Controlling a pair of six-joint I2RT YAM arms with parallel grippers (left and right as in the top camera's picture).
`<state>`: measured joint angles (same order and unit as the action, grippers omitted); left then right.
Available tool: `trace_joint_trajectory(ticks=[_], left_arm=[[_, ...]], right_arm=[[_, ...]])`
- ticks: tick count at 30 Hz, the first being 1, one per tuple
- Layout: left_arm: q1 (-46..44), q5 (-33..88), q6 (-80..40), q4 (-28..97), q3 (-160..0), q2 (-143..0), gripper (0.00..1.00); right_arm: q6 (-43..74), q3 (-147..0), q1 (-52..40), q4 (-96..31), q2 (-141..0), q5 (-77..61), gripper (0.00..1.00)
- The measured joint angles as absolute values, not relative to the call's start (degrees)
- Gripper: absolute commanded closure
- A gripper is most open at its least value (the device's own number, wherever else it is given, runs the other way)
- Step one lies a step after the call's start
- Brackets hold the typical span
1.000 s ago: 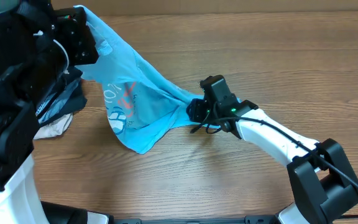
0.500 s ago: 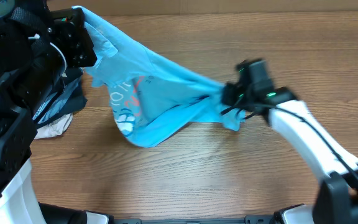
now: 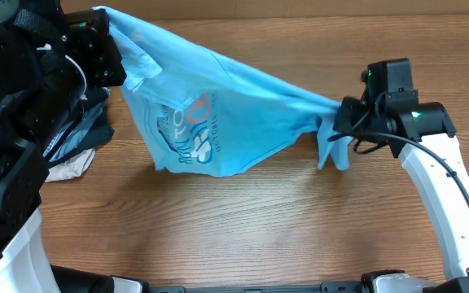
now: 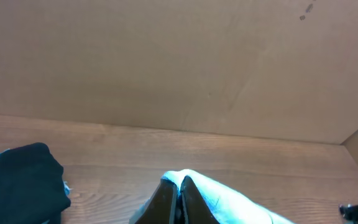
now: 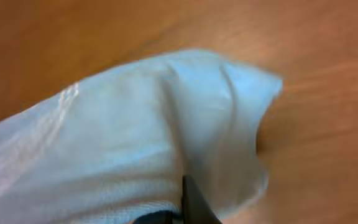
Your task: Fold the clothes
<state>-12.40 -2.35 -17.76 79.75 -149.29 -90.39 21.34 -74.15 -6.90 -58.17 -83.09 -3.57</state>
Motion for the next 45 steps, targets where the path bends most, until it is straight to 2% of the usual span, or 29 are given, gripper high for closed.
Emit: trace_joint_trajectory(ticks=[6,12,18,25,29,37,42,45], left_arm=[[-12.4,-5.04,-16.93,80.29,-149.27,-87.68,0.96],[-12.4,-8.01,-16.29,80.68,-149.34,-82.11,0.96],[-12.4,-9.13,-16.29,85.12,-150.23,-86.7,0.96],[-12.4,-8.51,-16.08,86.17,-149.82,-102.85,0.96],[-12.4,-8.12,-15.9,86.08,-149.23,-106.32,0.96],[-12.4,-7.92,-14.59,85.27,-149.25,-106.13,0.96],[-12.4,-7.94,-14.57,84.53,-149.25,-106.13,0.96],[-12.4,-7.94,-14.57,84.53,-149.25,-106.13,0.96]], right_arm=[[21.37,-74.15,-7.25,-68.69,-80.58,-5.41,0.95],[21.34,-74.15,-7.25,-68.49,-69.58,-7.05,0.95],[21.34,-72.14,-7.22,-66.5,-76.03,-11.33,0.95],[19.97,-71.13,-7.2,-60.75,-87.92,-12.05,0.85],[19.11,-71.07,-7.2,-59.13,-91.09,-12.08,0.63],[16.21,-70.98,-7.33,-68.23,-91.09,-16.43,0.63],[13.69,-70.91,-10.59,-67.99,-91.07,-17.54,0.66],[12.82,-70.78,-13.63,-66.94,-91.09,-16.14,0.62]])
